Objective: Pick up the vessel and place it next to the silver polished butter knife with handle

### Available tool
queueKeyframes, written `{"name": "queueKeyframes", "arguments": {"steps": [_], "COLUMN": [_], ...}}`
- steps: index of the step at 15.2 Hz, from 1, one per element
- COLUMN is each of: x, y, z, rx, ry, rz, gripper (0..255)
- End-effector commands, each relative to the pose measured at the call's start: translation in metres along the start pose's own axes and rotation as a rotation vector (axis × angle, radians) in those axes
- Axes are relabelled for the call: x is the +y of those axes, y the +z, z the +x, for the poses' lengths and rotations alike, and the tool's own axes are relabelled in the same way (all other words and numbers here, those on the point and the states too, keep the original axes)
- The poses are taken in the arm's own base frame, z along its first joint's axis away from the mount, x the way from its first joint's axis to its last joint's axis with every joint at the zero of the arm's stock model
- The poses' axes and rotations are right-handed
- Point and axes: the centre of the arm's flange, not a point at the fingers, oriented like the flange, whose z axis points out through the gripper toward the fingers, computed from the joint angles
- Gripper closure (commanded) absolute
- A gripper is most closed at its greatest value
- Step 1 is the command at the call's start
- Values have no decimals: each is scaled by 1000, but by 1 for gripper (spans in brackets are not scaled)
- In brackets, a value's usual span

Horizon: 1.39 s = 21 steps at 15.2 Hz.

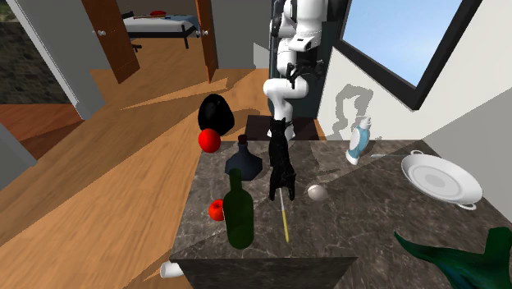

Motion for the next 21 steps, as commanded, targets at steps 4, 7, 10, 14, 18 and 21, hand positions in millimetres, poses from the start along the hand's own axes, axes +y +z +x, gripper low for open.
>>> {"name": "queueKeyframes", "arguments": {"steps": [4,7,10,14,18,21], "x": [33,67,100,145,190,223], "y": [13,26,39,55,71,82], "z": [14,28,42,62,81,96], "rx": [5,9,14,20,26,30], "ry": [-3,-6,-9,-13,-17,-20], "rz": [-6,-13,-19,-28,-36,-42], "gripper": [0,0,0,0,0,0]}}
